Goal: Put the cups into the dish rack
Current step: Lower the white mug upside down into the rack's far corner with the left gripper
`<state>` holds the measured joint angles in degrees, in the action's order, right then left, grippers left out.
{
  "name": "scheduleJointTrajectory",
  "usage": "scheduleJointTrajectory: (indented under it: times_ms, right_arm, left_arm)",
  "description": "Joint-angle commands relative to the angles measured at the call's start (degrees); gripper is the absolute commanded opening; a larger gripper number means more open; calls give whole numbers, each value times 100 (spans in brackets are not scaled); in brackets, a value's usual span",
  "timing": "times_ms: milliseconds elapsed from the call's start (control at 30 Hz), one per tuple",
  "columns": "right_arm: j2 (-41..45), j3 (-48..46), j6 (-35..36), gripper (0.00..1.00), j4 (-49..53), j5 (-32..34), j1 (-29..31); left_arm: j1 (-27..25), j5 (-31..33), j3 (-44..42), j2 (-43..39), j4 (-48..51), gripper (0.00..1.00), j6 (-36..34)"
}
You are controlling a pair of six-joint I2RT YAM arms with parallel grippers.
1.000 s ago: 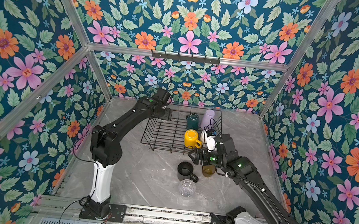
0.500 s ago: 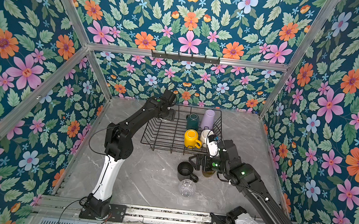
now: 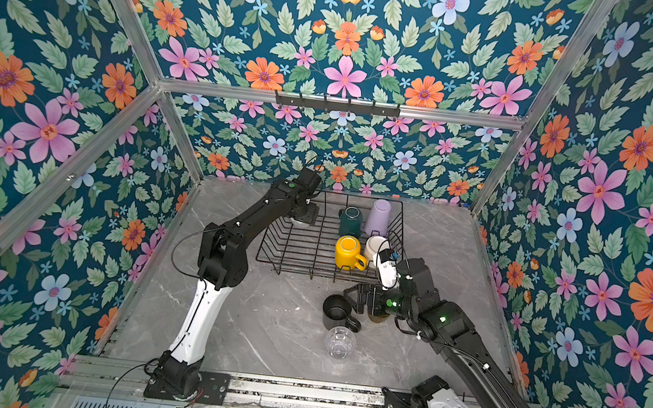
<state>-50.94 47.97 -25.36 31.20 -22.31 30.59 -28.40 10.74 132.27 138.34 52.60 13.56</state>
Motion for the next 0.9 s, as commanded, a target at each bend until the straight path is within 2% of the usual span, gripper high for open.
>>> scheduleJointTrajectory:
  times_ms: [0,33,100,133,200,267,367,567,867]
  right_arm:
    - [-39,2,-65,97,-176,-70,4]
    - [-48,6,-74,97,-188,-79,0]
    - [-39,-6,-107,97,-210,-92,1]
    - [-32,-22,-114,97,-219,-94,2]
    - [-22,-42,-131,97,-233,-91,3]
    - [-21,-60,-135,97,-228,-81,8]
    - [-47,-59,-142,97,-239,-81,4]
    - [-90,-61,-153,97,-262,-63,1]
    - [-114,-68,-171,97,-290,-57,3]
  left_arm:
    - [27,75,44,23,-66,0,-20]
    - [33,61,45,49,-59,0,-12]
    - [54,15,45,104,-48,11,2]
    - [62,-6,37,120,-48,17,6]
    - [67,-11,42,148,-46,37,5]
    - [66,14,29,158,-47,51,-2]
    - [72,61,27,162,-66,65,-51]
    - [71,121,-6,151,-79,82,-126]
    - [70,66,-114,55,-210,92,-135]
